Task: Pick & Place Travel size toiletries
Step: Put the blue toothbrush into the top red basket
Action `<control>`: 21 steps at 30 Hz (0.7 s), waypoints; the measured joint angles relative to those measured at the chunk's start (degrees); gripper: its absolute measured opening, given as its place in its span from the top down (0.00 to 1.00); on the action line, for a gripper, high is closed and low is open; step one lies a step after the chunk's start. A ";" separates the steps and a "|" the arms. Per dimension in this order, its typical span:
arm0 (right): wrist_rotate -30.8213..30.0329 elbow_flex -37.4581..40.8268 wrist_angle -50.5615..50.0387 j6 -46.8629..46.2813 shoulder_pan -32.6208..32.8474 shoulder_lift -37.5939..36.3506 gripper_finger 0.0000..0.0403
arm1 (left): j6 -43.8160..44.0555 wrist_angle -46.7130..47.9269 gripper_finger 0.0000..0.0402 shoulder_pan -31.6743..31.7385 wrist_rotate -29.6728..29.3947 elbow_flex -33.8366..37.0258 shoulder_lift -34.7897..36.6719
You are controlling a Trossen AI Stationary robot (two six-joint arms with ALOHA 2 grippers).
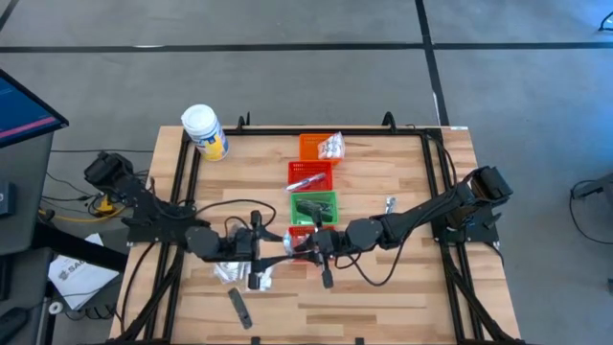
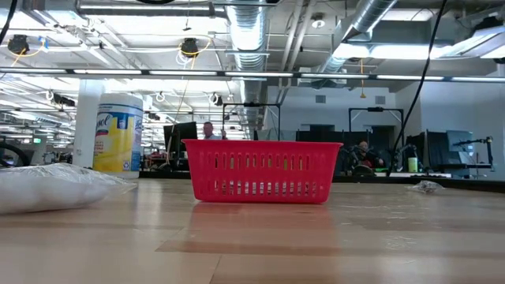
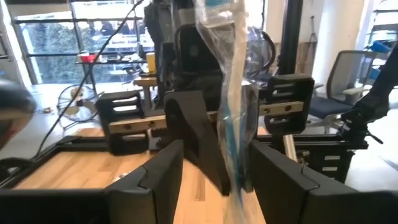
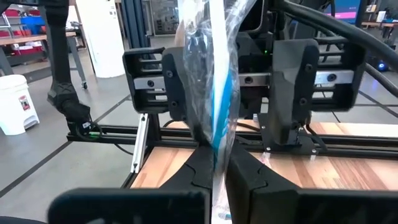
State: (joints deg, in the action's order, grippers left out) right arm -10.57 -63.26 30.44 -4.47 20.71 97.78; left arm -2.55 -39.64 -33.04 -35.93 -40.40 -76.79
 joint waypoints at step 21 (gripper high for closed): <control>-1.37 0.04 -1.50 0.10 -0.22 0.00 0.97 | 0.03 -1.56 0.93 0.81 3.67 0.00 -0.83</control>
State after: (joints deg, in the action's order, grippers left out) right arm -11.94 -63.22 28.93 -4.36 20.49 97.78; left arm -2.52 -41.19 -32.23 -32.26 -40.40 -77.62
